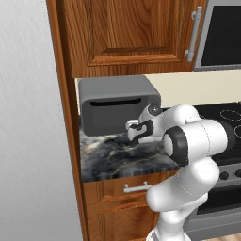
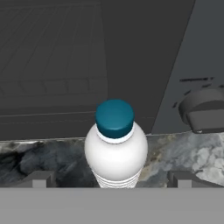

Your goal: Take the bottled waters from the counter and place them in the freezer to freeze. Close the freezer door after placing the bottles.

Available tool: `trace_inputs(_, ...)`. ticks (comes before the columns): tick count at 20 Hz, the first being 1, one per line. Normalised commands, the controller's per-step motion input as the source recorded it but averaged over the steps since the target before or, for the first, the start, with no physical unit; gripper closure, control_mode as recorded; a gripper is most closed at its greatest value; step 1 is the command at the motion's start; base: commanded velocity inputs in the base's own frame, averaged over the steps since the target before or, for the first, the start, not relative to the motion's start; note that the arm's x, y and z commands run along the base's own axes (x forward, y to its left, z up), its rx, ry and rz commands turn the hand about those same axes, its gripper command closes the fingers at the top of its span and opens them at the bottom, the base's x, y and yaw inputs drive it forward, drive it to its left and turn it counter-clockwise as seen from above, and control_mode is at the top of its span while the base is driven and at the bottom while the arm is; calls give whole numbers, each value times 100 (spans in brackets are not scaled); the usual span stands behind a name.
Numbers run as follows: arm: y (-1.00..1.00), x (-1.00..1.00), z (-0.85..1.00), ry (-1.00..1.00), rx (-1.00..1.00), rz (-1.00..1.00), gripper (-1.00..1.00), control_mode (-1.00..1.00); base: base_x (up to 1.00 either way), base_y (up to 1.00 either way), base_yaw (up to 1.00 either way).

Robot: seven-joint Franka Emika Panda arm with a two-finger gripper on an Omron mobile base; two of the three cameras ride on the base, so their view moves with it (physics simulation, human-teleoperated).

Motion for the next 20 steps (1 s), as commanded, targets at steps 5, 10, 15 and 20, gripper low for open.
trace_inputs(5, 0, 20, -15, 0, 0, 0, -100, -100, 0, 0, 0)
trace_inputs(10, 0, 19, -7, 0, 0, 0, -100, -100, 0, 0, 0)
trace_inputs(15, 0, 25, 0, 0, 0, 0, -100, -100, 0, 0, 0)
trace_inputs(20, 0, 14, -2, -3, 0, 0, -100, -100, 0, 0, 0)
